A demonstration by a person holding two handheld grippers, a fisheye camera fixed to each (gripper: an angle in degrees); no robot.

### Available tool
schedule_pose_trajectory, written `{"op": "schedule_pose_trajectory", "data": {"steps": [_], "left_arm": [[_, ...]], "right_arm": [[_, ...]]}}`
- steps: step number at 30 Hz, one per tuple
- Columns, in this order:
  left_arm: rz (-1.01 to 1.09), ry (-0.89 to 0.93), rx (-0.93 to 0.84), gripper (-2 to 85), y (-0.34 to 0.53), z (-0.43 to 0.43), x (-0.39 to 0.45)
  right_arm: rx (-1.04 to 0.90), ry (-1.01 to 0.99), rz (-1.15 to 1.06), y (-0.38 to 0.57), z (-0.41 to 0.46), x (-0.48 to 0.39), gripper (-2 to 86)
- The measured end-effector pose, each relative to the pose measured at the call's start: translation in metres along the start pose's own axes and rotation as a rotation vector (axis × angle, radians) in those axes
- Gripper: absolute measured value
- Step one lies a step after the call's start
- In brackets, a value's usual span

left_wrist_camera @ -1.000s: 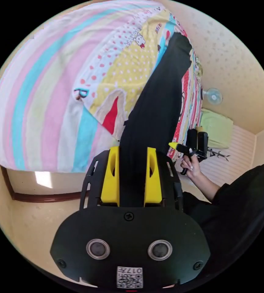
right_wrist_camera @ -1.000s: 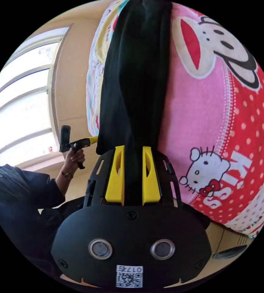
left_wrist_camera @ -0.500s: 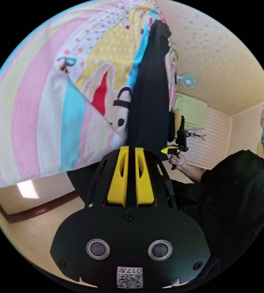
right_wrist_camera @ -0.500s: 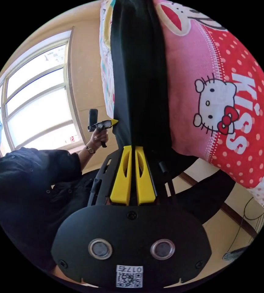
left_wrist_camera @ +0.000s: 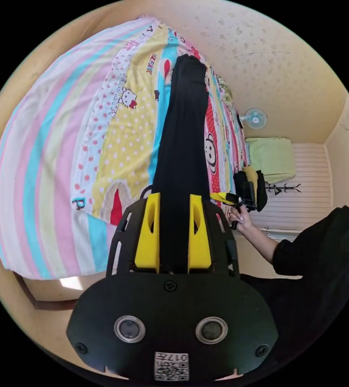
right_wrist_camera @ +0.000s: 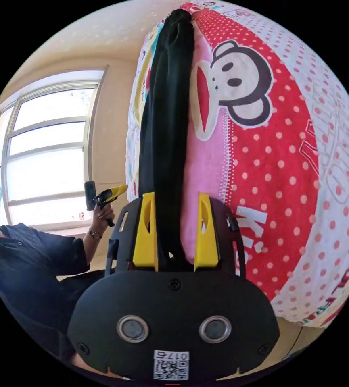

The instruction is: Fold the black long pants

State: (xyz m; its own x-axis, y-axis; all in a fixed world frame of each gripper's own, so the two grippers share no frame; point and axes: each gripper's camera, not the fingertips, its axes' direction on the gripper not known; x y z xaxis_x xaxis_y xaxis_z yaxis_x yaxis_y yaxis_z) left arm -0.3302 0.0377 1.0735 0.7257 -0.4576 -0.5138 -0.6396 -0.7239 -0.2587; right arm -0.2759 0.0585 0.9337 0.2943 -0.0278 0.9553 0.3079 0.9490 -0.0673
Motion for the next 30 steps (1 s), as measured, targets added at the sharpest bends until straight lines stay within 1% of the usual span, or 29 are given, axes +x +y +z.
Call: {"op": "schedule_pose_trajectory", "data": {"steps": [1, 2, 3, 4, 5, 7, 8, 10, 12, 13, 14, 15, 16, 17, 18, 19, 20, 21, 22, 23, 24, 25, 26, 27, 28, 29, 30], "left_arm": [[-0.005, -0.018, -0.063, 10.6, -0.001, 0.016, 0.002], [0.0, -0.08, -0.104, 8.2, 0.004, 0.034, 0.011], [0.019, -0.14, -0.067, 6.4, 0.014, 0.038, 0.023], [0.03, -0.169, -0.057, 5.7, 0.019, 0.038, 0.029], [0.051, -0.23, -0.076, 4.6, 0.028, 0.042, 0.04], [0.086, -0.26, -0.141, 3.0, 0.042, 0.049, 0.056], [0.126, -0.21, -0.202, 1.4, 0.052, 0.056, 0.067], [0.142, -0.128, -0.287, 0.4, 0.068, 0.07, 0.077], [0.093, -0.052, -0.441, 0.1, 0.088, 0.105, 0.081], [0.072, -0.05, -0.487, 0.2, 0.093, 0.115, 0.081], [0.053, -0.097, -0.562, 0.4, 0.098, 0.132, 0.082], [0.068, -0.191, -0.576, 0.9, 0.099, 0.139, 0.086], [0.08, -0.224, -0.556, 1.5, 0.097, 0.138, 0.088], [0.097, -0.231, -0.474, 2.8, 0.088, 0.129, 0.093], [0.107, -0.161, -0.369, 4.5, 0.074, 0.116, 0.096], [0.108, -0.106, -0.309, 5.4, 0.065, 0.109, 0.096], [0.104, 0.012, -0.187, 7.3, 0.044, 0.097, 0.095], [0.097, 0.116, -0.084, 9.4, 0.022, 0.089, 0.091], [0.099, 0.157, -0.037, 10.6, 0.01, 0.086, 0.089], [0.099, 0.187, 0.057, 13.4, -0.012, 0.081, 0.084], [0.074, 0.153, 0.125, 16.8, -0.033, 0.079, 0.079], [0.066, 0.135, 0.144, 17.3, -0.044, 0.079, 0.077], [0.061, 0.121, 0.143, 18.2, -0.064, 0.084, 0.073], [0.047, 0.132, 0.096, 18.3, -0.08, 0.094, 0.069], [0.035, 0.14, 0.06, 18.3, -0.085, 0.1, 0.067], [0.022, 0.139, 0.018, 17.7, -0.088, 0.108, 0.065], [0.022, 0.122, 0.02, 16.9, -0.083, 0.111, 0.065]], "right_arm": [[-0.018, -0.068, -0.015, -0.002, 0.006, 0.004, 11.8], [-0.119, -0.199, -0.055, -0.004, 0.026, 0.006, 10.4], [-0.25, -0.184, -0.07, 0.003, 0.047, 0.004, 8.3], [-0.286, -0.133, -0.078, 0.01, 0.052, 0.001, 7.2], [-0.271, -0.054, -0.09, 0.025, 0.049, -0.003, 5.9], [-0.265, -0.049, -0.07, 0.044, 0.032, -0.007, 4.8], [-0.276, -0.029, -0.077, 0.058, 0.018, -0.014, 4.5], [-0.323, 0.073, -0.119, 0.082, 0.002, -0.028, 4.3], [-0.427, 0.203, -0.103, 0.116, -0.002, -0.028, 4.4], [-0.456, 0.233, -0.078, 0.123, -0.001, -0.024, 4.5], [-0.504, 0.312, 0.004, 0.134, 0.001, -0.011, 4.9], [-0.506, 0.376, 0.061, 0.14, -0.004, -0.001, 5.5], [-0.483, 0.382, 0.072, 0.14, -0.009, 0.002, 6.0], [-0.399, 0.344, 0.078, 0.135, -0.024, 0.003, 6.7], [-0.282, 0.267, 0.055, 0.124, -0.043, 0.001, 7.1], [-0.222, 0.227, 0.036, 0.118, -0.052, -0.001, 7.2], [-0.115, 0.17, -0.006, 0.102, -0.069, -0.002, 7.3], [-0.038, 0.159, -0.036, 0.084, -0.081, 0.0, 7.7], [-0.015, 0.167, -0.042, 0.074, -0.086, 0.003, 7.9], [0.012, 0.19, -0.048, 0.054, -0.09, 0.011, 8.9], [0.042, 0.192, -0.039, 0.035, -0.094, 0.022, 9.9], [0.061, 0.172, -0.041, 0.027, -0.096, 0.028, 10.4], [0.092, 0.079, -0.055, 0.012, -0.099, 0.042, 10.8], [0.108, -0.047, -0.041, 0.0, -0.099, 0.059, 10.6], [0.11, -0.115, -0.037, -0.005, -0.098, 0.066, 10.4], [0.094, -0.218, -0.03, -0.012, -0.093, 0.079, 9.9], [0.048, -0.251, -0.033, -0.015, -0.084, 0.085, 9.0]]}}
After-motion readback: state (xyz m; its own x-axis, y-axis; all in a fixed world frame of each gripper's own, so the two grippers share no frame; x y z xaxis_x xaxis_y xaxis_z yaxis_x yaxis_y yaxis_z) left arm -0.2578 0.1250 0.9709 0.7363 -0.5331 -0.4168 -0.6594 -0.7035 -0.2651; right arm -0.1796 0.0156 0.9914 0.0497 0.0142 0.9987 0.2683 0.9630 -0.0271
